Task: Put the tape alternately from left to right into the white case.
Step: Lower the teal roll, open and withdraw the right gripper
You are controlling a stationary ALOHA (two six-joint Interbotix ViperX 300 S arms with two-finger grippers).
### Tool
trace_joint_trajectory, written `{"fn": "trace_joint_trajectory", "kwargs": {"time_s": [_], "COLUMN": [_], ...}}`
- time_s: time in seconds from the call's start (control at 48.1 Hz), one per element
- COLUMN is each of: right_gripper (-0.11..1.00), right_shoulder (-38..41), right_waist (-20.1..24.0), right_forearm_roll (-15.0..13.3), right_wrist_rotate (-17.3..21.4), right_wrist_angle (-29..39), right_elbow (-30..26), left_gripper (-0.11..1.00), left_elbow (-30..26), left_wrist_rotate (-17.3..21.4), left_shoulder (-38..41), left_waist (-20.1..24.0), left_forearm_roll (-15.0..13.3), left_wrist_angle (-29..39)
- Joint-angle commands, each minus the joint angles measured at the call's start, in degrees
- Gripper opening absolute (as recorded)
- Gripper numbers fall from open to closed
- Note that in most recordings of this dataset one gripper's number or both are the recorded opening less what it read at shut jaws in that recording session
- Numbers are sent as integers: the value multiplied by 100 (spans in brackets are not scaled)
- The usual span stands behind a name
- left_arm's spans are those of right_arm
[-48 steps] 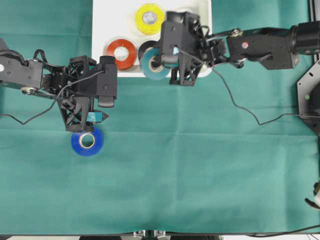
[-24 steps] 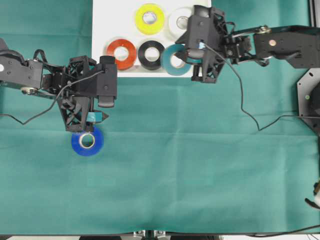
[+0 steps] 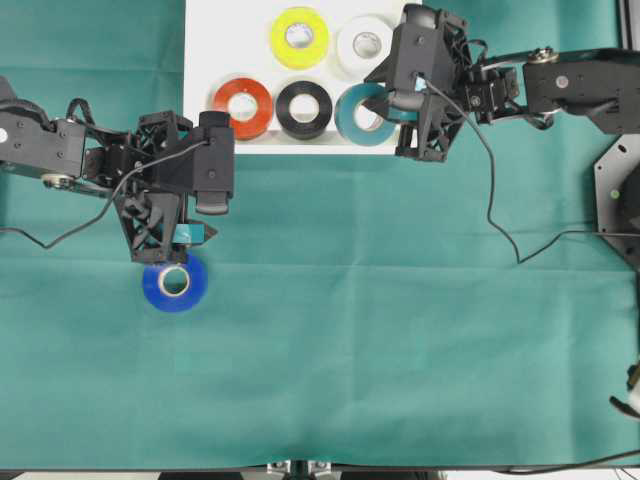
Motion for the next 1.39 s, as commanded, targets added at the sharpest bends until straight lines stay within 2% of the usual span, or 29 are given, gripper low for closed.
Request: {"fn": "trace_joint_trajectory", "kwargs": {"time_s": [0.0,0.27,0.686,1.329,1.371], "right_gripper": [32,31,31,31,37], "right_shoulder": [-123,97,211,220,220], "right_waist": [-176,-642,-642,-642,-642], "right_forearm_roll": [-9,-9,-9,-9,-9], "right_wrist_rotate": [0,0,18,35,26], "right_wrist_angle": [-26,-229,-580,-756,-756], "right_elbow": [-44,-35,123,167,176], "left_gripper": [94,94,94,94,94], "left_elbow": [-97,-132,-132,-158,-158], "left_wrist_rotate": [-9,-18,-35,-35,-35], "left_shoulder": [-141,-123,-114,-114,-123], "left_waist": [-26,-26,-26,-26,-26], "left_forearm_roll": [-9,-9,-9,-9,-18], "left_wrist_angle": [-18,-18,-18,26,44]}}
